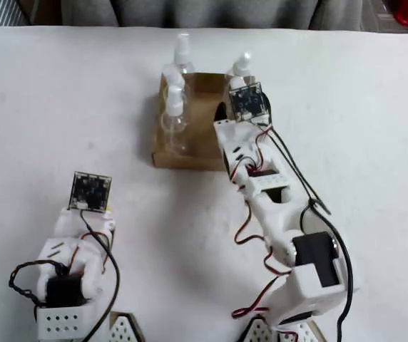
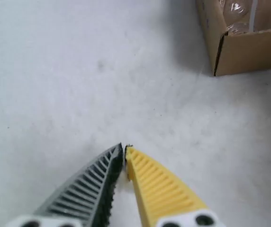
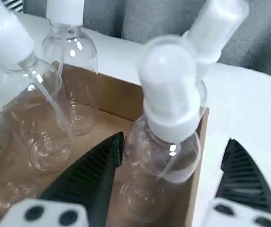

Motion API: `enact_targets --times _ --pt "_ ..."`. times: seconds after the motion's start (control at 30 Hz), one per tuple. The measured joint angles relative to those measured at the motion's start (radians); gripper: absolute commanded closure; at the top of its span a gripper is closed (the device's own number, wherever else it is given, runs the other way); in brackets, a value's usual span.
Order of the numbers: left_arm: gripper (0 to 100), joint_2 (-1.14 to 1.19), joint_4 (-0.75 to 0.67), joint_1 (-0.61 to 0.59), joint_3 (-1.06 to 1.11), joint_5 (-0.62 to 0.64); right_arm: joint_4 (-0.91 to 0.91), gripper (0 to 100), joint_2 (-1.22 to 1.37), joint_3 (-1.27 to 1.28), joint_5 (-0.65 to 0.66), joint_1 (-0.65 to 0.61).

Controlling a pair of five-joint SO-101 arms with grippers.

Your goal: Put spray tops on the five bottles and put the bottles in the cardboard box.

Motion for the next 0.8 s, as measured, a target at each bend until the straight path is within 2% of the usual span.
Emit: enact_targets --times 0.47,0.8 --pt "98 0.000 0.000 0.000 0.000 0.000 0.000 72.0 -0.107 0.037 0.000 -0.031" --pt "98 0.000 0.000 0.000 0.000 0.000 0.000 72.3 -0.370 0.181 0.000 -0.031"
